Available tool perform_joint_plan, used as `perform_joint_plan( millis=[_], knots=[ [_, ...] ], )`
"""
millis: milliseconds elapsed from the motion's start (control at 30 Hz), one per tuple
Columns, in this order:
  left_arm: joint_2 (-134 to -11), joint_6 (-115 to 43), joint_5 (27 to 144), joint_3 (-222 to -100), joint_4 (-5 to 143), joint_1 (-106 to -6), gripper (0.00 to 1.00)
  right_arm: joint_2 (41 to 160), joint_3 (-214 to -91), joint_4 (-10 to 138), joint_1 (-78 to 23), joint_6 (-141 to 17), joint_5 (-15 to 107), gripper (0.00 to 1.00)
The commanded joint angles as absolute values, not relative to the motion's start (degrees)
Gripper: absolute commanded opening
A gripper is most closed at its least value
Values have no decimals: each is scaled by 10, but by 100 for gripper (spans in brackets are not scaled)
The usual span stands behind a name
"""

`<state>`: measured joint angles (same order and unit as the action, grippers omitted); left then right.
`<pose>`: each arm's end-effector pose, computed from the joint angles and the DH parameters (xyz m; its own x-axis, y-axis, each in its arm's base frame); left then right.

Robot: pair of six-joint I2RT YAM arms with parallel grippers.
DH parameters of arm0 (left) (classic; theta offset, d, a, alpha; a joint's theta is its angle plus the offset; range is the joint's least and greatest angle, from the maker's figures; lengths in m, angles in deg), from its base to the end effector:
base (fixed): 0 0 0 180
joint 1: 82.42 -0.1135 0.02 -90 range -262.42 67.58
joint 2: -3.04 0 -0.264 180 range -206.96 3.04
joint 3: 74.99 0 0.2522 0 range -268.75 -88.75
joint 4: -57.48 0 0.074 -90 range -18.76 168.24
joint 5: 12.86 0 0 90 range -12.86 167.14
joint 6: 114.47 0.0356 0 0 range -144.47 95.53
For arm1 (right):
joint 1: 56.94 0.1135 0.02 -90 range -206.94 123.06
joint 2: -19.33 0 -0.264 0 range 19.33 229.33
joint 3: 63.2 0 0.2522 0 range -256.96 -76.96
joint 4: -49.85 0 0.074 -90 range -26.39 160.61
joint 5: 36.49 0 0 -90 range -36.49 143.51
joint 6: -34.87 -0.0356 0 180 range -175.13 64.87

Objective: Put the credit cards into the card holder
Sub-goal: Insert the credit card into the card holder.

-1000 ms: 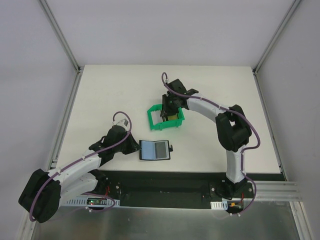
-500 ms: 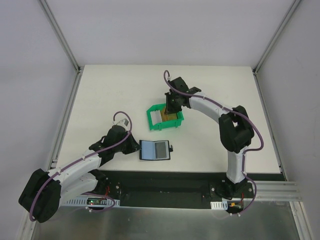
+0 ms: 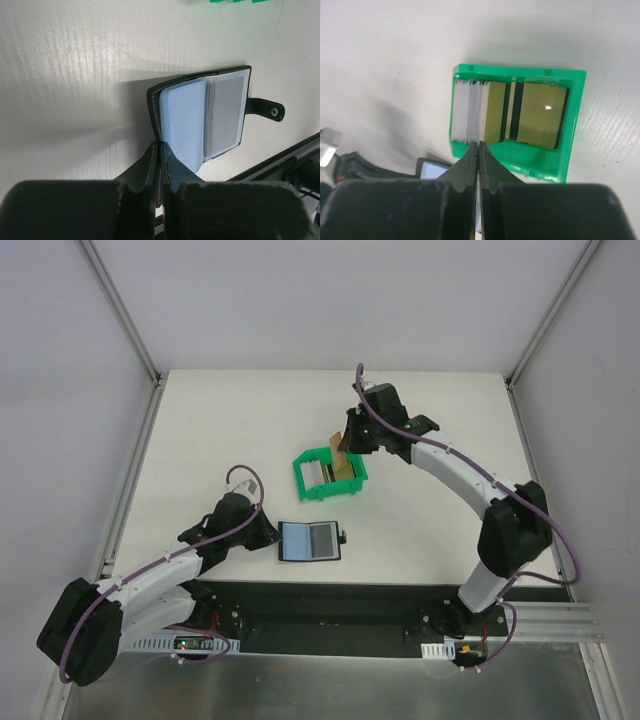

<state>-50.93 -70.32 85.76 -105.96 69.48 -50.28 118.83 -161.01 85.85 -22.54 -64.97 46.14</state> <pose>0.1549 -0.1036 0.1658 -0.7903 -0.3413 -0.5089 0.0903 0.7566 -0.6476 0.3292 0.2310 0.2996 -0.6071 -0.2103 -0.7663 -0.5484 0.8088 0.2125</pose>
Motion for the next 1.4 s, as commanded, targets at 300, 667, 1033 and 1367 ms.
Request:
perform_joint_plan(
  millis=[300,667,1033,1367],
  knots=[
    [-477,-735,846,-1001,657,-507,0,983,-1261,553,-123,-861,366,0],
    [-471,-762,844,-973,641,-507,0,1038,-1141,410,-75,-936,380,0],
    [-459,-769,845,-946,638,-507,0,1093,-1105,321,-63,-952,378,0],
    [-442,-776,847,-934,639,-507,0,1128,-1082,267,-62,-970,353,0]
  ],
)
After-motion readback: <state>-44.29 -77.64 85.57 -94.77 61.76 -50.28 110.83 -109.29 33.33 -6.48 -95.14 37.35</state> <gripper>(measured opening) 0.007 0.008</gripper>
